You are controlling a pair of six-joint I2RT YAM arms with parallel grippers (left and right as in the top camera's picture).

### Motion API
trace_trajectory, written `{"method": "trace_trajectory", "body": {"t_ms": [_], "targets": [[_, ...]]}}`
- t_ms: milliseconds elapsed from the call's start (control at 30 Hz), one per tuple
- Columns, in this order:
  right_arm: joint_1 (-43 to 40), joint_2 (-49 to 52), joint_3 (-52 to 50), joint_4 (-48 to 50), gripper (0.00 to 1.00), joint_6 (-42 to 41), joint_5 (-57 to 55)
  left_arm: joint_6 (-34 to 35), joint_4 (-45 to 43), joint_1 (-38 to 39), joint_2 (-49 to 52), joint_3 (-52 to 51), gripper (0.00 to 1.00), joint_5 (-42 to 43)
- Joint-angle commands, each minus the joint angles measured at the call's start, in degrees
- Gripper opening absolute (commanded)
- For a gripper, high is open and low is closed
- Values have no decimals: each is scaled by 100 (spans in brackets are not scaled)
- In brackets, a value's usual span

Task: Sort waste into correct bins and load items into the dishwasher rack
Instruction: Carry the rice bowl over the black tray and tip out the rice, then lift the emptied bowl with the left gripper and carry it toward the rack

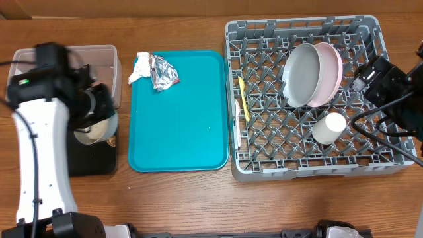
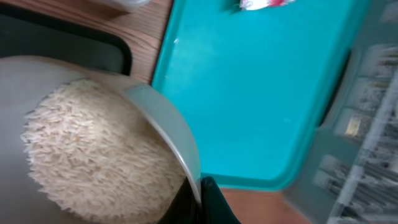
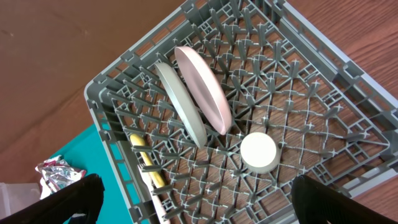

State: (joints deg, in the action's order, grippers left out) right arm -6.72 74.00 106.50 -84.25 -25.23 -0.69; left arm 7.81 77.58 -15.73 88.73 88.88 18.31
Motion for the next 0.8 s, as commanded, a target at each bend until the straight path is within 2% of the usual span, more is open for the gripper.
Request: {"method": "trace_trajectory", "body": {"t_ms": [0,133,367,500,600,733,767], "targets": [[-11,-26,35,-15,100,-13,-74,-1176,50,-1023,-101,-55,4,1762],[-11,-26,35,-20,100,-11,-74,-1392,-317,-1722,-98,-546,4,2164],[-11,-26,35,-151,100,-11,-76,-1668,-2184,-2833,-98,-2385,4,3744],[-11,-26,35,-190,100,-11,-76,-1989,-2396,-3438,-98,-2728,4,4015],[-11,-26,35,-203,100,-11,-76,-2455,-2588,-3845,-81,-2938,4,4833],[-11,-26,35,-214,100,-11,-76,-2496,-2883,-4074,76,-3215,4,5178],[-11,-26,35,-247,100,-11,-76,-2682,-2903,-4103,142,-3309,4,5410]]}}
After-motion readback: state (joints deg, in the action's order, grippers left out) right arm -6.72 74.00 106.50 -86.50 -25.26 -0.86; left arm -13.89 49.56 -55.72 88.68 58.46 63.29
